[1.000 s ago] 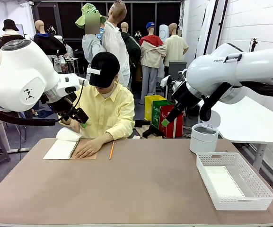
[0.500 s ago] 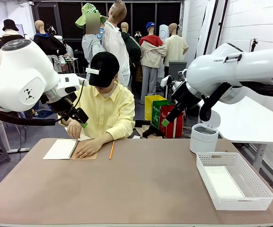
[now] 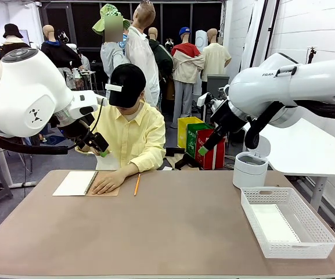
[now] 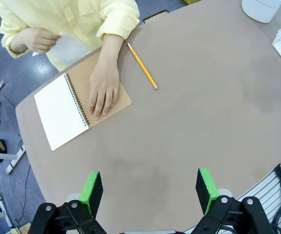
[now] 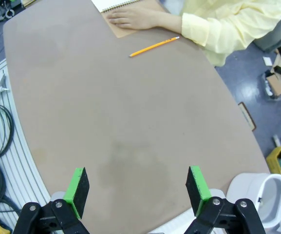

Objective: Sort the paper based on its condition.
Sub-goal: If a person hands you a paper, place it in the Organizing basket , and if it's crumpled, put it in the Trash can.

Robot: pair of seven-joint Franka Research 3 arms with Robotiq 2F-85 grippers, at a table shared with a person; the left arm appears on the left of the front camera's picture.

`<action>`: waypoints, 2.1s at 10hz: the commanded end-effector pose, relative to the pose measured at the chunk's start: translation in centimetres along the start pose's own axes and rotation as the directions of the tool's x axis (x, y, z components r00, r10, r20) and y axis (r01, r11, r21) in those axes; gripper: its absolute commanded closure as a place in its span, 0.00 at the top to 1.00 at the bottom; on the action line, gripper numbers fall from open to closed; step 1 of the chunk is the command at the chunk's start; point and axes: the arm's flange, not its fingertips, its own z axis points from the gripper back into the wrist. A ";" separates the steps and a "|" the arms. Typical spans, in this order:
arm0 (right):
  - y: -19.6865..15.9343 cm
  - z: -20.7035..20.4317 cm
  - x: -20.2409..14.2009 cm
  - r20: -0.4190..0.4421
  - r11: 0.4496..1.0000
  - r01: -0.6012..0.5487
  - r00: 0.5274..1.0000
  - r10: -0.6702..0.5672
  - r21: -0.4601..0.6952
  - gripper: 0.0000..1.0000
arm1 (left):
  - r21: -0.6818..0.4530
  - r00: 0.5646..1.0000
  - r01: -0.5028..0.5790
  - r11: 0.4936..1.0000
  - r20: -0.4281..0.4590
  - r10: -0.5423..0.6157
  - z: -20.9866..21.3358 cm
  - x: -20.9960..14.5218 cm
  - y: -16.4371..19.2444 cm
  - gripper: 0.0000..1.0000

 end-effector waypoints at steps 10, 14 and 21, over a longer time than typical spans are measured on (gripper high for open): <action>0.0 -0.1 0.0 0.001 1.000 0.000 1.000 0.000 -0.002 1.00 | 0.003 1.000 0.007 1.000 0.001 -0.007 0.1 -0.1 0.1 1.00; 0.0 -0.1 0.0 0.001 1.000 0.000 1.000 0.000 -0.002 1.00 | 0.003 1.000 0.007 1.000 0.001 -0.007 0.1 -0.1 0.1 1.00; 0.0 -0.1 0.0 0.001 1.000 0.000 1.000 0.000 -0.002 1.00 | 0.003 1.000 0.007 1.000 0.001 -0.007 0.1 -0.1 0.1 1.00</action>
